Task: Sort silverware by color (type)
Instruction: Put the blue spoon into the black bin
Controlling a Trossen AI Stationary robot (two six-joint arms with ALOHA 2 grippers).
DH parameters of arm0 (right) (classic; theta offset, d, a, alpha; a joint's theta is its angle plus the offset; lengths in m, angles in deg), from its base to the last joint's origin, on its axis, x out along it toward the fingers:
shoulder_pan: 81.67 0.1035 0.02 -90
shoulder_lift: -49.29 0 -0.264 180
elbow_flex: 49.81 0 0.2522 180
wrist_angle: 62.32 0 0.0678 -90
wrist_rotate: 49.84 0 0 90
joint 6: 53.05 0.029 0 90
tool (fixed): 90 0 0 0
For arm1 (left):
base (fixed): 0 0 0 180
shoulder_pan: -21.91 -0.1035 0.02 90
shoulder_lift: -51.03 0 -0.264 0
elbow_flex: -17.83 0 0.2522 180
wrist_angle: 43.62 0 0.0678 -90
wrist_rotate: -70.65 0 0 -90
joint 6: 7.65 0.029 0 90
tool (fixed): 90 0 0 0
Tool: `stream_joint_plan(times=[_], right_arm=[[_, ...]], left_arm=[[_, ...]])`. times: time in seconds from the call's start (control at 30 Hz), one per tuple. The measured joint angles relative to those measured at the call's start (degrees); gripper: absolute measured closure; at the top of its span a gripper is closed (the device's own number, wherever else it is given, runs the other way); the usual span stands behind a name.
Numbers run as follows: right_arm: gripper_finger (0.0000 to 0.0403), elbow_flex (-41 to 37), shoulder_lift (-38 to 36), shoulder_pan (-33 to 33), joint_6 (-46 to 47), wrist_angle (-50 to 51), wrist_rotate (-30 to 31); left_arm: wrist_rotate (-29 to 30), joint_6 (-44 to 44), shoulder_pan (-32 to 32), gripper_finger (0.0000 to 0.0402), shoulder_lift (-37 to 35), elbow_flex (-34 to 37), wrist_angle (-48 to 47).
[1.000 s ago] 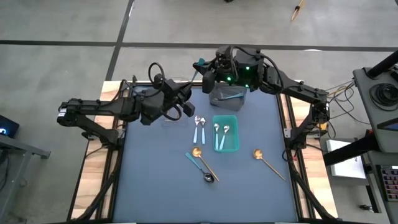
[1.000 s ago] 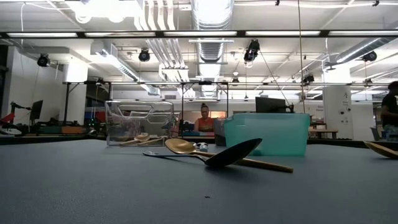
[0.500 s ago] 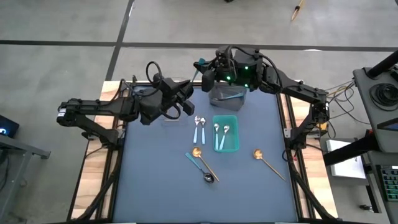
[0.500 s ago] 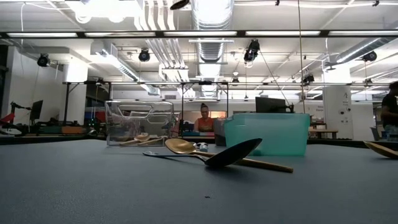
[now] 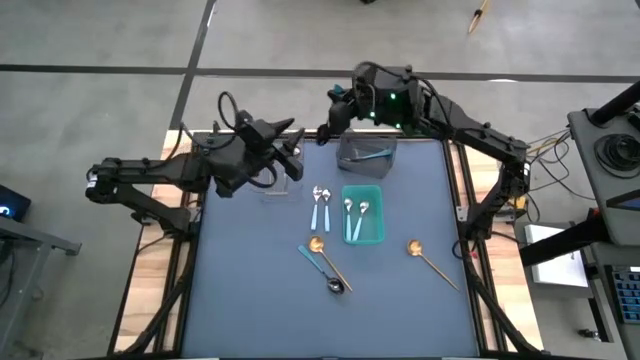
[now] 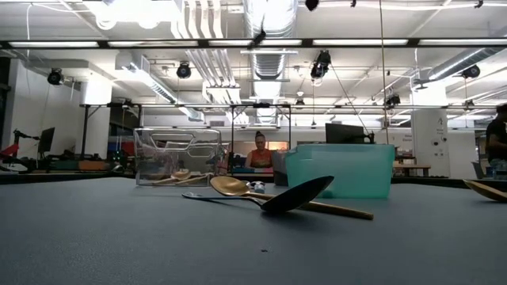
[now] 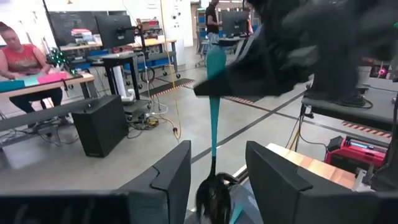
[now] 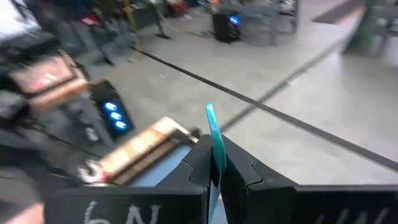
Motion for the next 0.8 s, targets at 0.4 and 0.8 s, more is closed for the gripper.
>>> stream_joint_plan(times=[0.4, 0.8], right_arm=[[0.0395, -4.2, -0.5, -13.3, -1.4, 9.1, -2.1], [0.0394, -27.5, -9.4, -21.4, 0.1, -11.1, -9.6]], left_arm=[[0.9, 3.3, -3.2, 0.0274, -4.6, 0.0, -0.4], [3.4, 3.3, -3.2, 0.0274, -6.2, 0.0, -3.2]])
